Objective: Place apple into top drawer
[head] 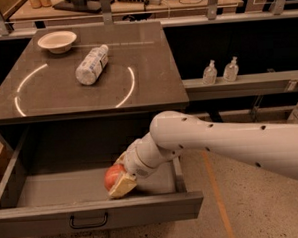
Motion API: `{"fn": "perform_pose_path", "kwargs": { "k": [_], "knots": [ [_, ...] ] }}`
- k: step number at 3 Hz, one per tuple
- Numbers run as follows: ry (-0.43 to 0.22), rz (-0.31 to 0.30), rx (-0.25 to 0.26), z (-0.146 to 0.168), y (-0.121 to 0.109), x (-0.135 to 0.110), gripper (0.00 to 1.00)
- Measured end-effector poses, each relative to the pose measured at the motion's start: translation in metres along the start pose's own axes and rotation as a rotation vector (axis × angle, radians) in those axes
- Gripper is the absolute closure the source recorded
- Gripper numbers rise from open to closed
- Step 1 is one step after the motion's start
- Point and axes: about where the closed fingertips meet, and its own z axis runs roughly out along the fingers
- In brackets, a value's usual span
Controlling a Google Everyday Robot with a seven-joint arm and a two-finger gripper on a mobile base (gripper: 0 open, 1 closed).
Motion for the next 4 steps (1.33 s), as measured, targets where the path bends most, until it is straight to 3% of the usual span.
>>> {"fn": "perform_pose_path", "kwargs": {
  "k": [1,2,3,4],
  "knots": [
    [0.0,0.0,0.0,0.0,0.0,0.0,0.3],
    [0.044,0.046,0.014,0.009,-0.012,0.021,0.07],
    [0.085,0.079,0.046,0.008,-0.028,0.041,0.13],
    [0.101,0.084,0.075,0.0,-0.039,0.047,0.36]
  ]
}}
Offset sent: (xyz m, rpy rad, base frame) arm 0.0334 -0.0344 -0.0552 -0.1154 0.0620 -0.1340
